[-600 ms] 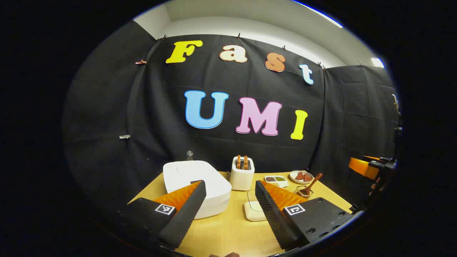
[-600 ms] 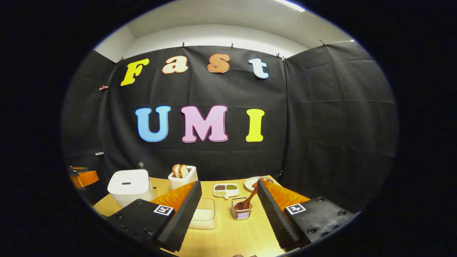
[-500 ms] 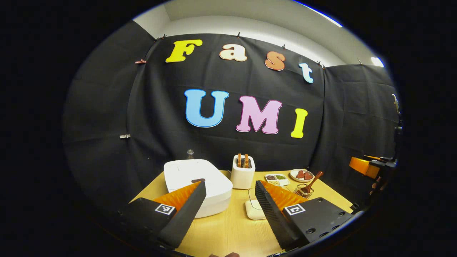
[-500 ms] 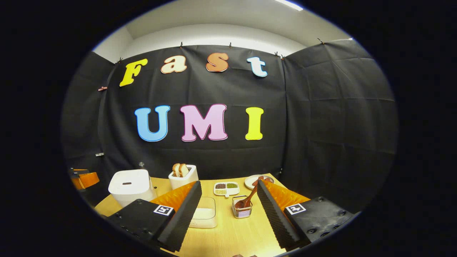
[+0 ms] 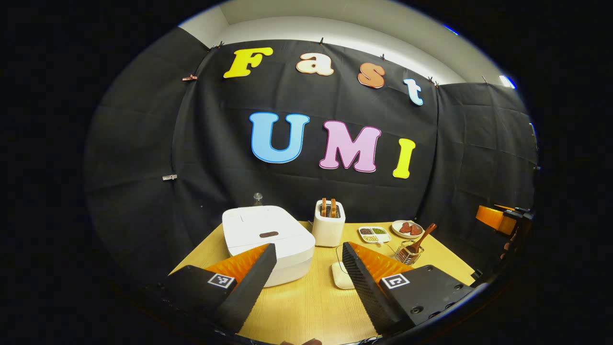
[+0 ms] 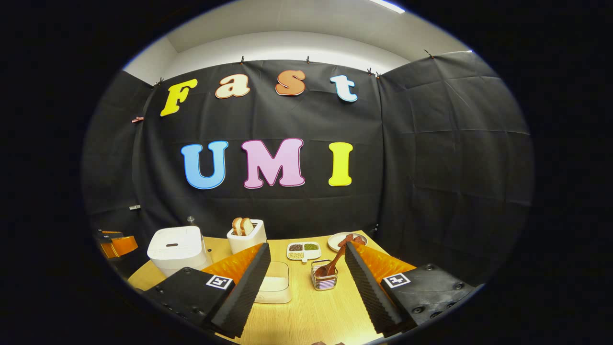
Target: Close the left gripper, press the button to open the rice cooker; take a wooden spoon from the chopstick holder with the right hand, scoop a spoonful of rice and pour it into the rice cooker, then put the wooden spoon back into the chopstick holder.
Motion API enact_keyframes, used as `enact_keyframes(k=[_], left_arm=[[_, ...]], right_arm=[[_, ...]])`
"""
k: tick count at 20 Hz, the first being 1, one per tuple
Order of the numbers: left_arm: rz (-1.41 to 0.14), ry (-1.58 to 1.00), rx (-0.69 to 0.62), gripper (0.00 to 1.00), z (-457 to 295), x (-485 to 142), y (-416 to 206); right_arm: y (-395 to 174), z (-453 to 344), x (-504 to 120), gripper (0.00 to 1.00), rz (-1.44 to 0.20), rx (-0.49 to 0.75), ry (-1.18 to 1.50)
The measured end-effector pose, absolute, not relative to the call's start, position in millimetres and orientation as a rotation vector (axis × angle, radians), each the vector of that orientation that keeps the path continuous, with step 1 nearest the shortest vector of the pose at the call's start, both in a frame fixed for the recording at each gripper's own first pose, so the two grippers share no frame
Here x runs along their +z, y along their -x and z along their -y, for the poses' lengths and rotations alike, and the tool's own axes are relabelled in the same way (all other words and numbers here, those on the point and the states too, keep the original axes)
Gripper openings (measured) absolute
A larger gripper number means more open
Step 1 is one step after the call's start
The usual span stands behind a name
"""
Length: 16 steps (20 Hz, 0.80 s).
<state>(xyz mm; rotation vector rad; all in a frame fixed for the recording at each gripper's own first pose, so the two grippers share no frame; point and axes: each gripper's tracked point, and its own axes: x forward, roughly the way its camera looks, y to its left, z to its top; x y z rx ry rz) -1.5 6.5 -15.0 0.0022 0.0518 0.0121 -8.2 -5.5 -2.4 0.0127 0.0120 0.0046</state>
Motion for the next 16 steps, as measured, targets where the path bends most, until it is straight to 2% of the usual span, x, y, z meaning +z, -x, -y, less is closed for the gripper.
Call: enact_keyframes(k=[16], left_arm=[[-0.071,0.006,0.051,0.96,-38.0,-3.3,-26.8]], right_arm=[[-6.7,-11.7,-4.6,0.98,-0.022,0.026,-0.016]])
